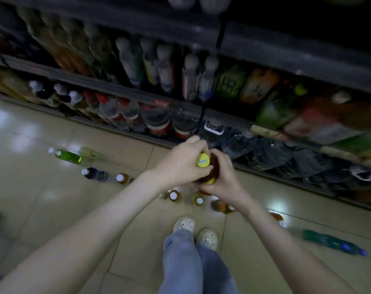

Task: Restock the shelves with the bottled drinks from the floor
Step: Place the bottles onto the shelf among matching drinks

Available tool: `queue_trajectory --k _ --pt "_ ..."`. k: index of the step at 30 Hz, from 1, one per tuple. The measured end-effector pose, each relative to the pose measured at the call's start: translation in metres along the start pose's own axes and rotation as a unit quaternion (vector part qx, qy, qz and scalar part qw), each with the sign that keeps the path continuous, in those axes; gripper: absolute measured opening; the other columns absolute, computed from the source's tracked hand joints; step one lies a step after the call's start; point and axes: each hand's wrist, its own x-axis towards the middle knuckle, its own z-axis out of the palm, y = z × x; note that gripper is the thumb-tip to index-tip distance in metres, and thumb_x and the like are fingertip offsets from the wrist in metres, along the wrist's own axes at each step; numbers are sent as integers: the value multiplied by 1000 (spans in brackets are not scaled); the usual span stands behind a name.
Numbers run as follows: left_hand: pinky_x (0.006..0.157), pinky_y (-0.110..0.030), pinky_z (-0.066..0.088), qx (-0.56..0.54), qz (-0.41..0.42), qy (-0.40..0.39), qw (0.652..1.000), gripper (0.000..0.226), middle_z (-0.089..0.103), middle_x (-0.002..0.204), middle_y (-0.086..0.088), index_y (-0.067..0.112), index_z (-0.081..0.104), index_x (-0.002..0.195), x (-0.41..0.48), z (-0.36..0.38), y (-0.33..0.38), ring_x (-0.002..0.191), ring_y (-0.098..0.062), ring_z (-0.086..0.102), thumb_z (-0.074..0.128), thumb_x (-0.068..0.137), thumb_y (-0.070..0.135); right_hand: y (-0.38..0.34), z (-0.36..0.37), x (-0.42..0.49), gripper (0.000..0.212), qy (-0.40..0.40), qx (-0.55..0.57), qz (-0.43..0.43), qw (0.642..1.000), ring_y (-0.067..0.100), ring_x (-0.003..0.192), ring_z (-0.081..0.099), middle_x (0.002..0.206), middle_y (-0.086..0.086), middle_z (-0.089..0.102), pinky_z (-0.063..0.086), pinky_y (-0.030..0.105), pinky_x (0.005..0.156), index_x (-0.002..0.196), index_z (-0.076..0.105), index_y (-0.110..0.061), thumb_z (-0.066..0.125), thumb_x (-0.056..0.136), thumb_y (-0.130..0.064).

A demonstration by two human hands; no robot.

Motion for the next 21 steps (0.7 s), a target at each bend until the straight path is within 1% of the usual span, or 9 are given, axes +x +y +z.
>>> queue_trajectory --k 2,4,7,10,13,15,17,19,21 --pt "74 -27 38 2 21 14 1000 23 41 86 8 18 58 94 -10 -39 50 84 -14 50 73 79 27 -54 -39 -25 91 20 -23 19 999 -18 103 38 118 -6 42 29 1 88 133 42 -22 90 57 -33" --pt "73 -23 39 -32 32 28 999 35 48 93 9 19 57 112 -18 -73 91 81 -12 53 72 83 31 -97 -75 -45 90 46 -29 35 998 -3 108 46 119 -9 48 35 13 90 135 44 -26 91 58 -31" --pt "81 -25 50 -163 12 41 986 55 57 115 10 23 43 134 -26 -105 126 88 -8 61 68 86 35 -135 -117 -63 92 89 0 70 994 5 107 56 116 -13 59 44 24 91 134 47 -26 89 55 -45" --pt "99 -27 44 -194 -4 -20 981 69 53 135 6 27 42 138 -24 -118 132 117 -6 52 70 79 50 -160 -149 -70 101 140 37 78 986 9 103 64 112 -9 68 52 36 93 130 53 -27 84 41 -62" --pt "100 -21 40 -196 -15 -120 973 95 50 134 14 35 30 145 -17 -127 144 122 0 46 76 66 62 -181 -175 -70 83 159 78 64 982 12 90 68 106 -4 71 56 26 68 124 57 -26 87 52 -52" --pt "101 -23 41 -140 1 -98 985 90 52 134 13 35 30 145 -7 -130 154 122 -3 47 77 71 54 -191 -191 -70 68 164 100 49 980 13 80 68 104 -1 72 51 20 55 121 58 -25 88 62 -40" --pt "100 -25 42 -74 16 -49 996 82 53 137 7 29 36 144 5 -132 164 123 -8 49 76 75 48 -195 -203 -69 65 192 110 21 975 12 90 69 104 -5 72 55 27 70 119 59 -26 89 62 -36" --pt "99 -27 43 -45 30 -18 998 83 52 140 3 28 33 146 17 -128 177 124 -13 51 76 77 44 -197 -215 -69 67 227 85 -8 970 5 98 65 106 -14 68 49 19 80 121 55 -29 89 63 -31" --pt "94 -25 44 -32 51 -4 998 90 50 142 1 31 19 152 29 -117 194 124 -16 52 74 80 37 -194 -227 -71 69 247 56 -40 967 -2 101 58 108 -24 60 42 10 80 122 48 -37 88 65 -29"
